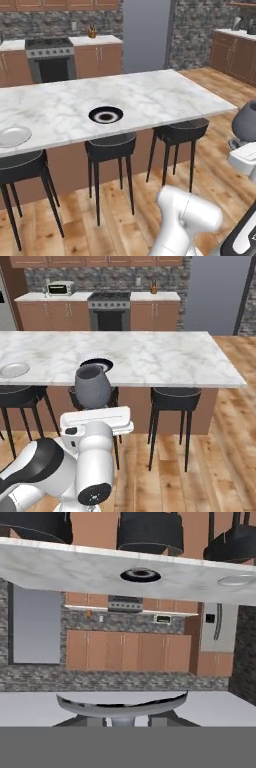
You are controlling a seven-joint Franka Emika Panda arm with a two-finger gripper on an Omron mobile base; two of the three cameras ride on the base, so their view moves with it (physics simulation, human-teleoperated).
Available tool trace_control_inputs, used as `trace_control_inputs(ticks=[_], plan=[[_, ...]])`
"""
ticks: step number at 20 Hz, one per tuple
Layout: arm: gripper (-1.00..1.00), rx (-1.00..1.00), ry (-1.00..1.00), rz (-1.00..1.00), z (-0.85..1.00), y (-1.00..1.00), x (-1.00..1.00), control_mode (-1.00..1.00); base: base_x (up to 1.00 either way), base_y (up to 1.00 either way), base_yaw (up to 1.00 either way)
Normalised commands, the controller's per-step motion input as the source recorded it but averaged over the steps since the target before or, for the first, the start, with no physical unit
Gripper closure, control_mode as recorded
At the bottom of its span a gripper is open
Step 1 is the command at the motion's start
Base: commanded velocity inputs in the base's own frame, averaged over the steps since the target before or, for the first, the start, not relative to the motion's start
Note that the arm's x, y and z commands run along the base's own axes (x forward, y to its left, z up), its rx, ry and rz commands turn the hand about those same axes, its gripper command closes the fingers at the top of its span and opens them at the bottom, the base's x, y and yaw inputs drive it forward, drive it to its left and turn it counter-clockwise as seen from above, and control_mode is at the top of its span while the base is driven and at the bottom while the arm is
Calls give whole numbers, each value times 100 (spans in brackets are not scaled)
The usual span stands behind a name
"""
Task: Retrieve the wine glasses from the counter and place one next to each plate.
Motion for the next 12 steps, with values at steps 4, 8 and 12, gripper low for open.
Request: trace_control_inputs(ticks=[4,8,12], plan=[[100,0,0,0,0,0,0,100,16,19,23],[100,0,0,0,0,0,0,100,50,-10,55],[100,0,0,0,0,0,0,100,46,-10,52]])
